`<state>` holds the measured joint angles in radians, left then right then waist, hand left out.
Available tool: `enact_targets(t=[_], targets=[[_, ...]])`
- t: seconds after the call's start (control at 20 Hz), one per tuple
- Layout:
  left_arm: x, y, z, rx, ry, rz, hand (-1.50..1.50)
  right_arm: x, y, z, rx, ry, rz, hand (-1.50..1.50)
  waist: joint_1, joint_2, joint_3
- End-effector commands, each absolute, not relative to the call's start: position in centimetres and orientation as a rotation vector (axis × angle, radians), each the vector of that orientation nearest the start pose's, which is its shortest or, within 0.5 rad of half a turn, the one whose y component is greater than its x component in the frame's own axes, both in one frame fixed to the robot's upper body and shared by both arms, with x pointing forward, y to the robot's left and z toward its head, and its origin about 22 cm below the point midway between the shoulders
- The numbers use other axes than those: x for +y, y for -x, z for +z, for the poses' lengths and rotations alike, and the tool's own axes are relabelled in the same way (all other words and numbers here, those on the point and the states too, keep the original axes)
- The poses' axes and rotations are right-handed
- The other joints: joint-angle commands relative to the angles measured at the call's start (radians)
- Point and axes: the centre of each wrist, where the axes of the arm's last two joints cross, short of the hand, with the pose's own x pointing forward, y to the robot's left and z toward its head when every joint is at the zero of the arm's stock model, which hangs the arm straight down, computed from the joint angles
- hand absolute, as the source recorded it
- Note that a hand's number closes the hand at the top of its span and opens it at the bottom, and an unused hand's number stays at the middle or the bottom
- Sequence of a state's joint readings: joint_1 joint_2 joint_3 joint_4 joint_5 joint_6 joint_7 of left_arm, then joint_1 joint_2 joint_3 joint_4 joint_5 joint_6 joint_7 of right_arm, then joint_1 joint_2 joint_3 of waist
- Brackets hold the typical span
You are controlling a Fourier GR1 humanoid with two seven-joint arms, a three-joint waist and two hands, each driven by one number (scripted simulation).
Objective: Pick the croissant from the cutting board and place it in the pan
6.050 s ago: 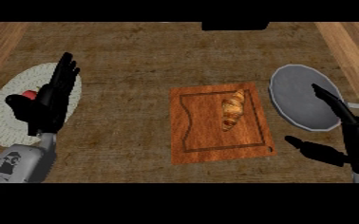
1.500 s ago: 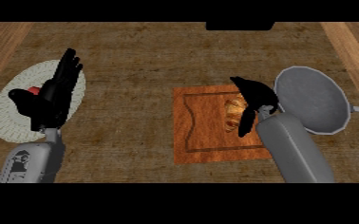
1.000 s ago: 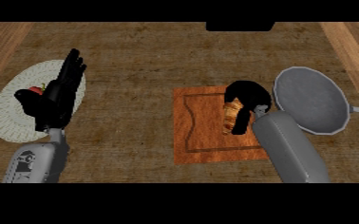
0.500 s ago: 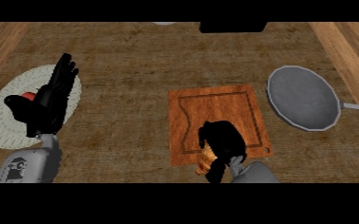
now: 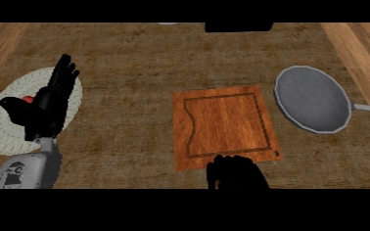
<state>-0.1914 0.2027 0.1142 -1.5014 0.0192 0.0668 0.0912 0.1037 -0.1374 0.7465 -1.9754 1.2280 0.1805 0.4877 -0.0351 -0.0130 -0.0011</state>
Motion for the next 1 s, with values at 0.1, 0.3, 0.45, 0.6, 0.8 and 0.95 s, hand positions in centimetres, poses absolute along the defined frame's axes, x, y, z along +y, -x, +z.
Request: enact_targets(t=[0.1,0.3,0.45,0.6,0.8,0.95], targets=[[27.9,-28.2,5.4,-1.623,-0.243,-0.041,0.00,-13.0,-10.7,12.2,-1.586,0.857,1.002,1.50,0.020,0.006,0.001],[27.6,-28.7,5.6,-1.620,-0.209,-0.041,0.00,-14.7,-12.4,12.9,-1.641,0.897,0.861,1.50,0.030,0.012,0.002],[27.2,-28.5,4.2,-1.620,-0.226,-0.058,0.00,-16.5,-14.3,14.3,-1.682,0.845,0.687,1.50,0.037,0.017,0.002],[28.5,-29.4,5.9,-1.619,-0.191,-0.048,0.00,-19.7,-16.0,13.8,-1.687,0.803,0.580,1.50,0.038,0.018,0.003],[28.2,-29.7,3.6,-1.624,-0.198,-0.051,0.00,-24.3,-19.3,13.2,-1.672,0.816,0.490,1.50,0.033,0.019,0.002],[28.1,-29.7,4.8,-1.625,-0.194,-0.046,0.00,-29.0,-22.3,13.4,-1.614,0.948,0.533,1.50,0.038,0.017,0.002]])
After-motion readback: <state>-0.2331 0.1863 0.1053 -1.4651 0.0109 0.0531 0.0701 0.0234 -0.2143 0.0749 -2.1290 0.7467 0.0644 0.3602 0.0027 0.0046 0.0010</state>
